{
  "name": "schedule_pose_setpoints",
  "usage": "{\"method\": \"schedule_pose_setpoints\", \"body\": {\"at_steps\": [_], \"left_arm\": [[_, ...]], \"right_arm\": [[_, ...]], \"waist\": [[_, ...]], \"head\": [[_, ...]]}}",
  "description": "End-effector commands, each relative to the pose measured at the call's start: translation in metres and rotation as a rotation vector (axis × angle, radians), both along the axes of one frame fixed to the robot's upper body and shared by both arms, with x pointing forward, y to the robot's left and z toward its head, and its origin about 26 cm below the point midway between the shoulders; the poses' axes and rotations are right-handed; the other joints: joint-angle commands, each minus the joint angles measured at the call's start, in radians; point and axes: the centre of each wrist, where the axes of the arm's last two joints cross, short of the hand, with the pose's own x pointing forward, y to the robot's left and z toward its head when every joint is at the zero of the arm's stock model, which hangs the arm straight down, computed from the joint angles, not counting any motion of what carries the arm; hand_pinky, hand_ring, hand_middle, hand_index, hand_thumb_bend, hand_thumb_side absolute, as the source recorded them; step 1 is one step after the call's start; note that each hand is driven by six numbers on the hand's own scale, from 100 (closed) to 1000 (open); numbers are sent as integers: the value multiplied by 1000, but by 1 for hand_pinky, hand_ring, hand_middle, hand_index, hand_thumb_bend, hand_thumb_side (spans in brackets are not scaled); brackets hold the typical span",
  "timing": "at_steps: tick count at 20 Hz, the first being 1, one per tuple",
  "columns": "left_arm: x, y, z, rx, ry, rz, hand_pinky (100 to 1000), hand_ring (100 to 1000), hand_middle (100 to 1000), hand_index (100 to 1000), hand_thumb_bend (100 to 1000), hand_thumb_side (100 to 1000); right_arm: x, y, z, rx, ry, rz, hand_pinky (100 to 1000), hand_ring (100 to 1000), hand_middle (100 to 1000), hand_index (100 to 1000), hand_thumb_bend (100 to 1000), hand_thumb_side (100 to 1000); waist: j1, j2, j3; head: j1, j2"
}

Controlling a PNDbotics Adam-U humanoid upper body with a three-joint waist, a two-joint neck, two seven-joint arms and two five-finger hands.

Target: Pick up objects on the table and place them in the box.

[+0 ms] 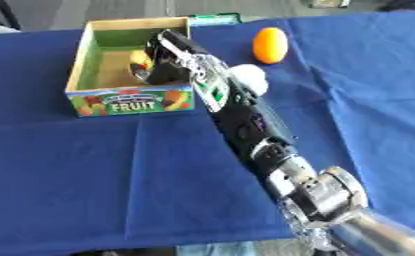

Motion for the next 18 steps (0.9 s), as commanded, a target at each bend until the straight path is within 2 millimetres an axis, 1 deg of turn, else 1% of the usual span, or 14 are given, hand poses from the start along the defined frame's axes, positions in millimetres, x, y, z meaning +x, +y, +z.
{"method": "schedule_pose_setpoints", "body": {"at_steps": [1,2,3,6,7,9,13,17,18], "left_arm": [[0,-1,6,5,-21,-12,728,483,594,669,100,648],[0,-1,6,6,-21,-12,728,483,594,669,100,648],[0,-1,6,6,-21,-12,728,483,594,669,100,649],[0,0,6,5,-21,-11,728,483,594,669,100,649],[0,0,6,5,-21,-11,728,483,594,669,100,649],[0,0,6,4,-20,-10,728,484,594,669,100,650],[0,0,5,4,-19,-7,729,484,594,668,100,650],[-1,1,4,4,-16,-2,729,484,594,669,100,650],[-1,1,4,4,-15,-1,729,485,594,668,100,650]], "right_arm": [[0,7,6,-43,-48,22,727,656,626,703,469,466],[0,8,5,-57,-55,28,732,669,645,720,508,483],[0,8,4,-68,-62,33,743,695,683,755,526,520],[-1,10,3,-104,-85,47,767,744,751,816,553,571],[-1,10,3,-117,-93,52,781,767,786,846,567,589],[-2,10,4,-138,-114,62,798,788,818,875,585,605],[-1,7,13,-134,-163,64,802,789,813,878,593,608],[1,-2,34,-79,-212,51,806,788,807,876,594,609],[1,-6,43,-65,-229,45,809,789,807,877,596,607]], "waist": [[3,-14,3],[3,-14,3],[3,-14,4],[2,-14,5],[2,-14,4],[2,-14,3],[2,-15,-2],[3,-17,-8],[3,-18,-10]], "head": [[-4,5],[-5,5],[-5,5],[-5,5],[-4,5],[-3,5],[0,5],[4,5],[5,5]]}}
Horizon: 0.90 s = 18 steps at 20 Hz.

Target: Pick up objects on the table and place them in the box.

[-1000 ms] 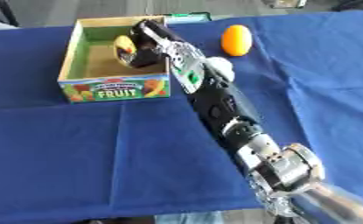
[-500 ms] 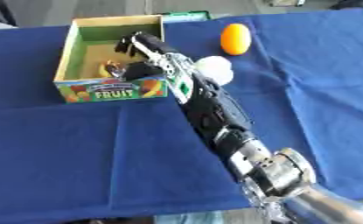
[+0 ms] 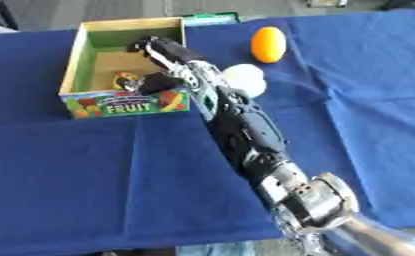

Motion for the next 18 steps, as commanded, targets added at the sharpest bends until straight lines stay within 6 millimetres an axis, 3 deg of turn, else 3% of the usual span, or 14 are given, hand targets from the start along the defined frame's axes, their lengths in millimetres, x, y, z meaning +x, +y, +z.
{"method": "schedule_pose_setpoints", "body": {"at_steps": [1,9,14,18], "left_arm": [[-1,1,4,4,-16,1,729,485,594,668,100,650],[-2,4,3,9,-10,11,729,486,594,668,100,651],[-2,5,3,11,-9,16,729,486,593,668,100,652],[-3,5,3,13,-9,19,730,487,593,668,100,652]], "right_arm": [[4,-12,41,49,-92,-7,809,789,806,878,597,603],[6,-58,97,150,-152,-83,810,786,798,876,596,584],[7,-87,109,182,-146,-155,808,785,796,876,592,579],[9,-110,108,179,-139,-240,805,782,792,873,585,574]], "waist": [[3,-18,-5],[-2,-25,-23],[-4,-27,-30],[-6,-26,-32]], "head": [[6,5],[18,5],[22,5],[20,5]]}}
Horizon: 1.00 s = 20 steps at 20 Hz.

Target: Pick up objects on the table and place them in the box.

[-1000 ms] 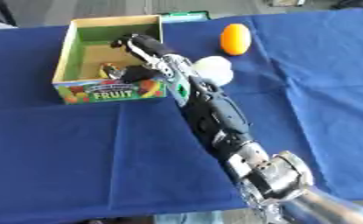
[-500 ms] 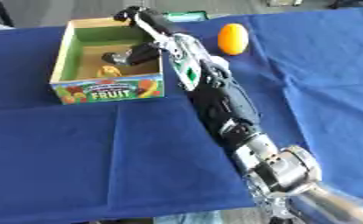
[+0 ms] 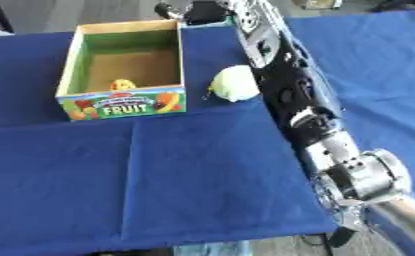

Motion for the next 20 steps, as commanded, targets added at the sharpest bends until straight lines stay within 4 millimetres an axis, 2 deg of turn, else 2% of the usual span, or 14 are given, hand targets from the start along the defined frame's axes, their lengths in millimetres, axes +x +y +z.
{"method": "schedule_pose_setpoints", "body": {"at_steps": [1,2,12,20], "left_arm": [[-1,4,5,14,-19,14,730,487,593,668,100,659],[-1,5,6,14,-19,15,730,487,593,668,100,652],[-2,5,5,15,-18,19,730,488,593,668,100,654],[-2,5,6,15,-18,15,730,489,593,668,100,654]], "right_arm": [[1,-23,18,2,-31,-75,806,782,790,873,447,479],[1,-29,16,-3,-23,-95,806,781,787,873,581,568],[2,-75,-7,-73,61,-241,802,783,783,870,569,555],[4,-92,-31,-44,106,-394,793,772,769,861,561,540]], "waist": [[-1,-19,-2],[-1,-19,-2],[-4,-19,-11],[-2,-17,-7]], "head": [[1,5],[2,5],[8,5],[7,5]]}}
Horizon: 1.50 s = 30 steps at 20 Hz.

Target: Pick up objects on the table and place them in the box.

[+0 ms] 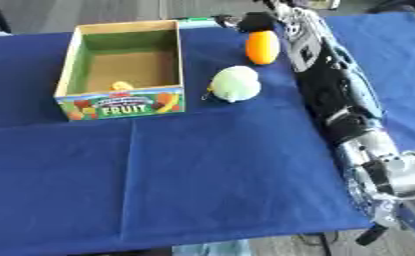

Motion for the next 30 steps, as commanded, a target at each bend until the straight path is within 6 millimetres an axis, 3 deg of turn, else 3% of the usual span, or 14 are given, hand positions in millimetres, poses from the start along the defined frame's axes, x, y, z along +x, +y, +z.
{"method": "schedule_pose_setpoints", "body": {"at_steps": [1,9,17,20,27,30], "left_arm": [[-1,3,7,16,-22,3,730,489,593,668,100,654],[0,2,8,16,-25,3,730,490,592,668,100,654],[0,2,8,16,-26,2,730,491,592,668,100,654],[0,2,8,16,-26,2,730,491,592,668,100,655],[0,2,8,15,-25,3,731,492,591,667,100,655],[0,3,8,15,-25,4,731,492,591,667,100,654]], "right_arm": [[0,-15,9,-8,-29,-72,793,771,768,861,561,540],[-1,-27,-13,9,14,-174,786,763,759,852,557,531],[-2,-30,-22,-11,22,-204,782,761,752,834,534,485],[-2,-30,-24,-25,30,-208,777,757,739,818,504,414],[-2,-29,-27,-64,44,-224,762,733,684,771,411,100],[-2,-28,-29,-82,48,-227,756,722,667,756,355,100]], "waist": [[1,-16,3],[0,-13,8],[-1,-11,12],[-2,-10,12],[-1,-9,11],[-1,-9,10]], "head": [[1,5],[3,5],[4,5],[4,5],[5,5],[6,5]]}}
